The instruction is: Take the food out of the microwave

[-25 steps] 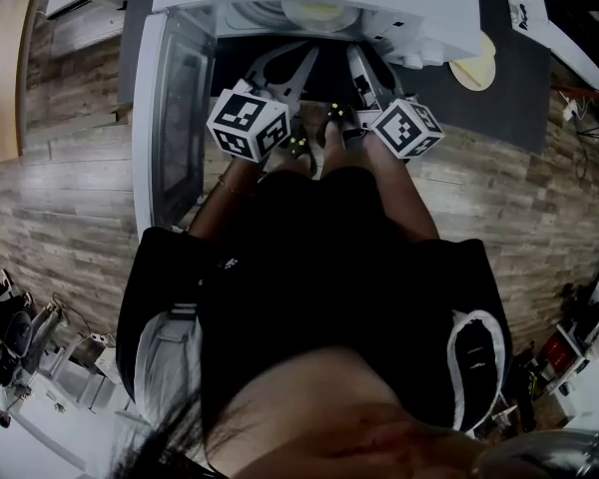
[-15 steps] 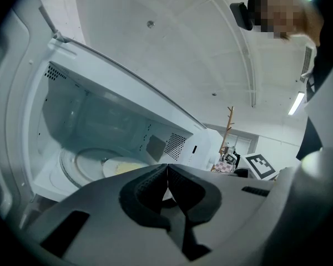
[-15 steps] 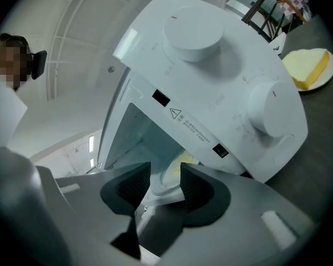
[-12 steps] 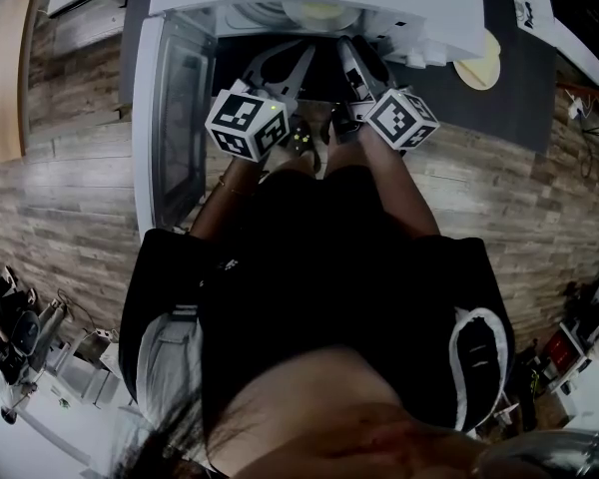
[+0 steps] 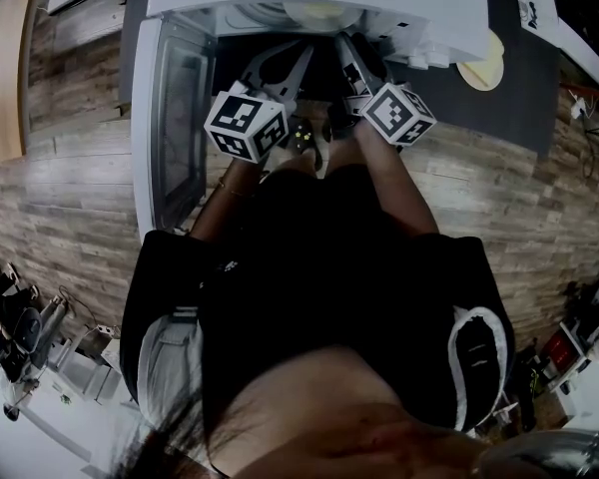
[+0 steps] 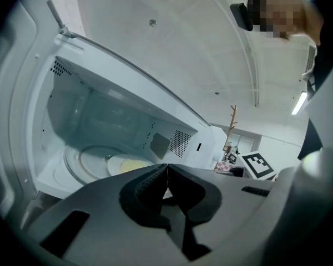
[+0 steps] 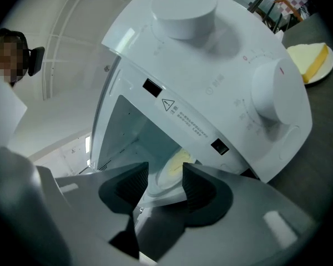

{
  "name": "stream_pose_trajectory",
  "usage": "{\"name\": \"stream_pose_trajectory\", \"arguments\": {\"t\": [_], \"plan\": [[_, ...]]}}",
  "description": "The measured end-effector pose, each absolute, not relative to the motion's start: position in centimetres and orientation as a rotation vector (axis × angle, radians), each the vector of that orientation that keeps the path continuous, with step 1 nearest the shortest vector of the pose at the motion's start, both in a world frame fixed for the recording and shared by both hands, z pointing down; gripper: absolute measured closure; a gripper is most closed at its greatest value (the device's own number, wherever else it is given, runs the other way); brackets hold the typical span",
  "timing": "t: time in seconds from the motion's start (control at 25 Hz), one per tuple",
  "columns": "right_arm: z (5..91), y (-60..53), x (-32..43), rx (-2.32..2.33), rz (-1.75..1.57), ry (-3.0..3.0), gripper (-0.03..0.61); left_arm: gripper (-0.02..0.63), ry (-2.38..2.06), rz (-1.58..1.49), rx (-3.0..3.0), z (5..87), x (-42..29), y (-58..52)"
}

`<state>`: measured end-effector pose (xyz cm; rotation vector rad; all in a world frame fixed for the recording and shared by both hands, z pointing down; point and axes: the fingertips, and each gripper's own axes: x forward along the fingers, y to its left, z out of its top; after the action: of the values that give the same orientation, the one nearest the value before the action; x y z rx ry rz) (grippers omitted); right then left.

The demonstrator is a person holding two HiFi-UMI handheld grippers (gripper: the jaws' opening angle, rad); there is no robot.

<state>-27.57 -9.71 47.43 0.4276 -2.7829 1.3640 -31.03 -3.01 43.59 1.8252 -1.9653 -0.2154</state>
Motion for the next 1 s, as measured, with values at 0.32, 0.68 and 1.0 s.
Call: {"name": "stream_pose_trajectory", "arguments": {"t": [0.32, 0.68, 1.0], "plan": [[48.2, -10.4, -28.2, 0.473, 1.379, -2.765, 0.396, 0.606, -1.964, -0.228, 1.812, 43.9, -31.5, -3.1], [49.2, -10.4, -28.7, 0.517, 1.411, -2.714, 0.376, 0.606, -1.976, -0.234, 1.804, 43.7, -31.9, -3.1], [50.1, -10.8, -29.3, 0.567, 1.447, -2.666, 0.376, 0.607, -1.994, -0.241, 1.778, 43.9, -32.9, -2.7]]}}
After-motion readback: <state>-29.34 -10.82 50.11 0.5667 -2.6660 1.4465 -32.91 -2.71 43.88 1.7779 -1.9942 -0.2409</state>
